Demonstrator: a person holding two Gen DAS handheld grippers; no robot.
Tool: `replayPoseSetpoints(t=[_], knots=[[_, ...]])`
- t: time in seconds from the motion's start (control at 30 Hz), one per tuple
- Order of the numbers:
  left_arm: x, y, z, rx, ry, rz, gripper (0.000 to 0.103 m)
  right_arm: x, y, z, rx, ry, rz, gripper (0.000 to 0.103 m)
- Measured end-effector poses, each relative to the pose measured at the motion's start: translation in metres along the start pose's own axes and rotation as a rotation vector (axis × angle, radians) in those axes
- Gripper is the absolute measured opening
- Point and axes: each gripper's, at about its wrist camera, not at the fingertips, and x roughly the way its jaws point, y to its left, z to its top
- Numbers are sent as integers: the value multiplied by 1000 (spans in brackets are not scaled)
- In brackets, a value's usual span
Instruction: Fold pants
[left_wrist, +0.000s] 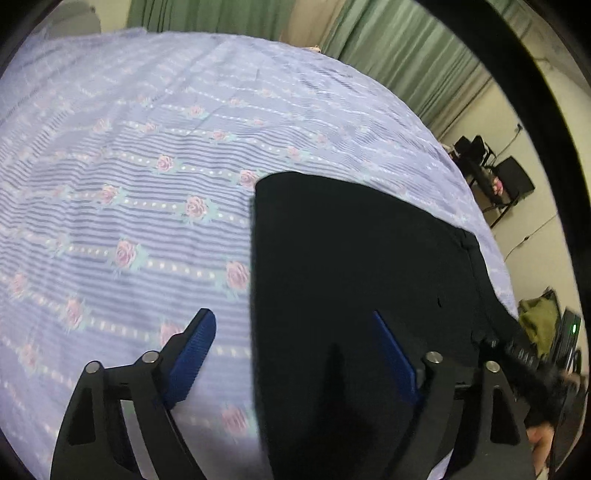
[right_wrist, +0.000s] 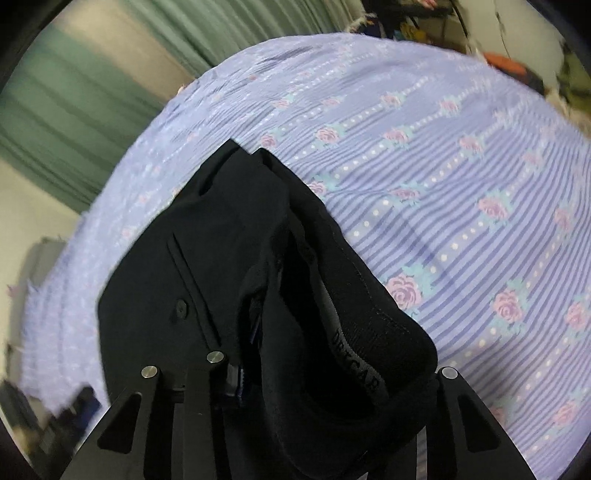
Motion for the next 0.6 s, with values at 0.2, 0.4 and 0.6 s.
replayPoseSetpoints(t=[0.2, 0.4, 0.6], knots=[[40, 13, 19, -19, 85, -106, 72, -1, 9, -3, -103, -35, -63, 40], [61, 11, 32, -28, 107, -179, 71, 3, 11, -2, -139, -39, -71, 40], [55, -3, 38, -102, 109, -308, 55, 10, 5, 4, -94, -29, -48, 42]])
